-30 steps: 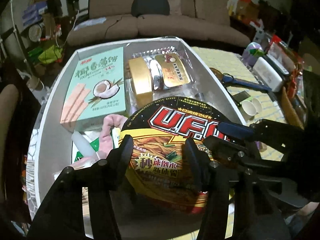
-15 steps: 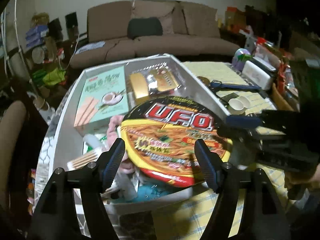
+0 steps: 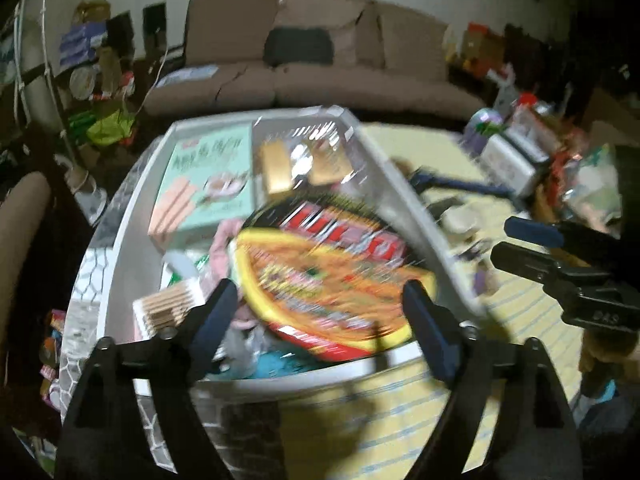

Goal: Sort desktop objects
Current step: 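Move both tools back over the table clutter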

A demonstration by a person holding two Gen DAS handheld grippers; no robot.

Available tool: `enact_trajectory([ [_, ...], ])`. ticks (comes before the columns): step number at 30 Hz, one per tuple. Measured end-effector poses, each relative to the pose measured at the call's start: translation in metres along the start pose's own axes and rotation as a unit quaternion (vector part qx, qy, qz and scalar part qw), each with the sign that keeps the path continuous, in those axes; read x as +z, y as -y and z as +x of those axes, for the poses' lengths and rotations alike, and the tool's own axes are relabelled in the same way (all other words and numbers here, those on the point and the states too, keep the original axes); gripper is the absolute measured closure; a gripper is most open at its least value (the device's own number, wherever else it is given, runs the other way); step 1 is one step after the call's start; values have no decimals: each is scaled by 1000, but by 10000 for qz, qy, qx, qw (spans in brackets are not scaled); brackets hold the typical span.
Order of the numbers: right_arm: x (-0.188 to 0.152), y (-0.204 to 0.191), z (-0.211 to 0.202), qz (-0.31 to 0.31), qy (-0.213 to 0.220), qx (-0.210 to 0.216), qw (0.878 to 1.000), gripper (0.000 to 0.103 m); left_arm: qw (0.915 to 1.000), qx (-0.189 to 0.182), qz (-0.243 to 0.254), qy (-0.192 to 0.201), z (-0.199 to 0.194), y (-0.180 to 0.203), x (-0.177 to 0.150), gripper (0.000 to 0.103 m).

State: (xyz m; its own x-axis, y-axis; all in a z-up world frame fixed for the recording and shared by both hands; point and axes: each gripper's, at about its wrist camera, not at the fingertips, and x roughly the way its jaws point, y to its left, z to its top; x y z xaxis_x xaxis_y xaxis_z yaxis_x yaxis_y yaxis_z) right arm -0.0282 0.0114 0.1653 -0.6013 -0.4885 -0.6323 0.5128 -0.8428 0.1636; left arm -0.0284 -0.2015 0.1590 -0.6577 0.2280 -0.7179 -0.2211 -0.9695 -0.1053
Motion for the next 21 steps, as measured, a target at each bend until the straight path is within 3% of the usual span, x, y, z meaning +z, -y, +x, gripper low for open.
enact_trajectory([
  [2,-1,20,-23,127,105,-133,9998,28,9997,-149,99,158,-13,19,4,8],
  [8,-22,80,-65,613,55,-539,9967,26,9963,-804,305,39,-8,90,2,8],
  [10,-31,94,-73,692,-2,-652,9955,26,9952,-870,438,-37,1,113,-1,8],
  [16,-52,133,-82,1017,-94,-722,9921,26,9947,-775,561,-373,47,164,15,8],
  [20,-50,165,-71,1413,-160,-662,9876,35,9952,-465,534,-671,89,178,41,9],
  [21,-47,172,-66,1509,-204,-628,9863,36,9946,-407,541,-789,101,179,47,14],
])
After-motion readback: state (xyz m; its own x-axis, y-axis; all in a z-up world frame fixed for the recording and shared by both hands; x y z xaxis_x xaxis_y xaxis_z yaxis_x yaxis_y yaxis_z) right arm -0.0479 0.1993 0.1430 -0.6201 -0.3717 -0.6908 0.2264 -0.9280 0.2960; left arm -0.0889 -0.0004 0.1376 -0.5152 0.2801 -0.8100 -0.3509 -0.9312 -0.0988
